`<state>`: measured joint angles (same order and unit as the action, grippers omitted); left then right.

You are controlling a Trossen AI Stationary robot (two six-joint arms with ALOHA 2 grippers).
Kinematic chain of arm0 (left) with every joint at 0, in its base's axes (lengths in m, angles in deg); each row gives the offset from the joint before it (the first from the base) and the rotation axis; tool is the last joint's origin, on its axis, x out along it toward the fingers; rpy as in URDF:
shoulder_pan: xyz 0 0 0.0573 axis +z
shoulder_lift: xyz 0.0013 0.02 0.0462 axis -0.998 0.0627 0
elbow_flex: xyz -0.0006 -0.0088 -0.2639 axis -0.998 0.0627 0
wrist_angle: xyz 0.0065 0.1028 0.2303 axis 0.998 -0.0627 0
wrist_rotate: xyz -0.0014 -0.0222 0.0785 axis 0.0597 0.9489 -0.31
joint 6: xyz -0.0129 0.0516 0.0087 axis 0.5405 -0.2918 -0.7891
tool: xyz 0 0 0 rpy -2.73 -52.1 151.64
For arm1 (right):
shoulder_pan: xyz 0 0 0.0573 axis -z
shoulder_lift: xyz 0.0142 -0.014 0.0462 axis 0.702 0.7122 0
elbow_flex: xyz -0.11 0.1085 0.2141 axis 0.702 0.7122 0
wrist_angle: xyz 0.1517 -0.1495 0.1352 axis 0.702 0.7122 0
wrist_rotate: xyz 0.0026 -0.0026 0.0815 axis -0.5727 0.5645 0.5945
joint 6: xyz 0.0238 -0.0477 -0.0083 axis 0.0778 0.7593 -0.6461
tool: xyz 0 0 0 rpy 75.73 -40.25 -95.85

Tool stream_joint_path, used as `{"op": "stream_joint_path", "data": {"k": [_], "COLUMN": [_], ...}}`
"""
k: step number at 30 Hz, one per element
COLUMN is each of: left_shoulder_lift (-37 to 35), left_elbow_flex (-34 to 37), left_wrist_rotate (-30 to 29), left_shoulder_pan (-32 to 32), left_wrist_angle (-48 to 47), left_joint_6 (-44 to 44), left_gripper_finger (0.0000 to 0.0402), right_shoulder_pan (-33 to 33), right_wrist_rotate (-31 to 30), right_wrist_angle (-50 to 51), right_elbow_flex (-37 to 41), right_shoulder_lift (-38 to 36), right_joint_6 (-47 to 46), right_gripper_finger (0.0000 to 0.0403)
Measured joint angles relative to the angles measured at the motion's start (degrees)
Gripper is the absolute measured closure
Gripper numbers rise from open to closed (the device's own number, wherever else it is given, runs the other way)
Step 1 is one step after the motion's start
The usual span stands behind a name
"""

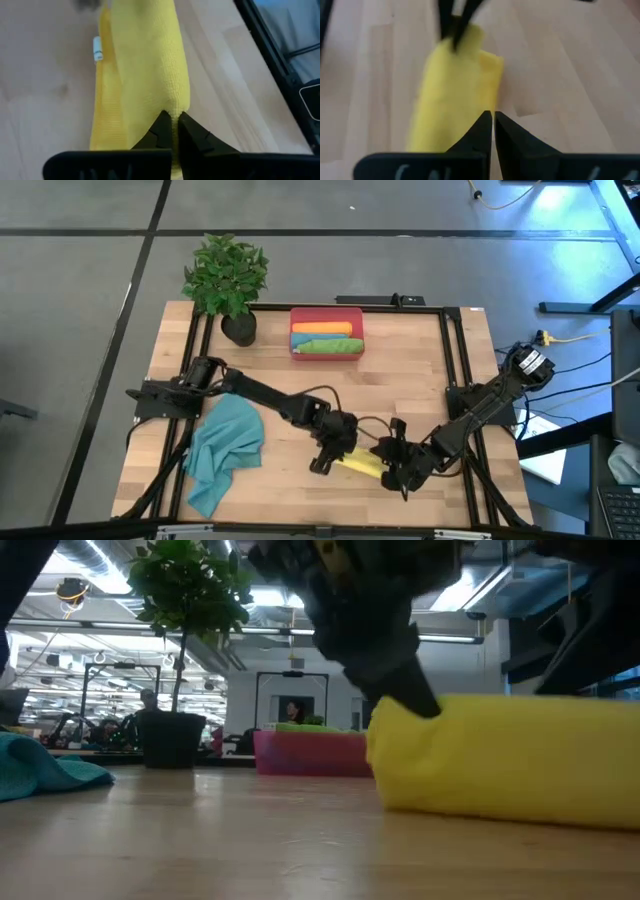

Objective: Roll microfiber towels into tight, uniform cylinder then place into a basket
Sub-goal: Roll the yellow towel

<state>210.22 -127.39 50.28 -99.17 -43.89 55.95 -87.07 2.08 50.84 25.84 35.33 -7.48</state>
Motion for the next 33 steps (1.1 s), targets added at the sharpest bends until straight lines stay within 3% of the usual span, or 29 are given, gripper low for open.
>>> {"op": "stream_joint_path", "data": {"k": [10, 18, 26, 33], "left_shoulder_lift": [0.0, 0.0, 0.02, 2.06], "left_elbow_flex": [3.3, 4.43, 4.49, 4.33], "left_wrist_rotate": [4.46, 7.84, 13.12, 14.18], "left_shoulder_pan": [3.68, 4.94, 8.41, 9.56], "left_wrist_angle": [0.22, 1.59, 3.96, 3.72], "left_joint_6": [3.07, 6.69, 8.42, 9.26], "left_gripper_finger": [0.0401, 0.0401, 0.0401, 0.0401], "right_shoulder_pan": [-1.16, -1.16, -1.16, -0.26], "right_wrist_rotate": [0.0, 0.73, 0.81, -4.52], "right_wrist_angle": [-9.89, -11.97, -15.8, -15.24], "right_elbow_flex": [-0.09, -0.11, -0.11, -0.11], "right_shoulder_lift": [0.26, 0.64, 5.1, 8.86], "right_joint_6": [3.63, 6.0, 10.4, 10.55], "right_gripper_finger": [0.0379, 0.0379, 0.0379, 0.0379]}}
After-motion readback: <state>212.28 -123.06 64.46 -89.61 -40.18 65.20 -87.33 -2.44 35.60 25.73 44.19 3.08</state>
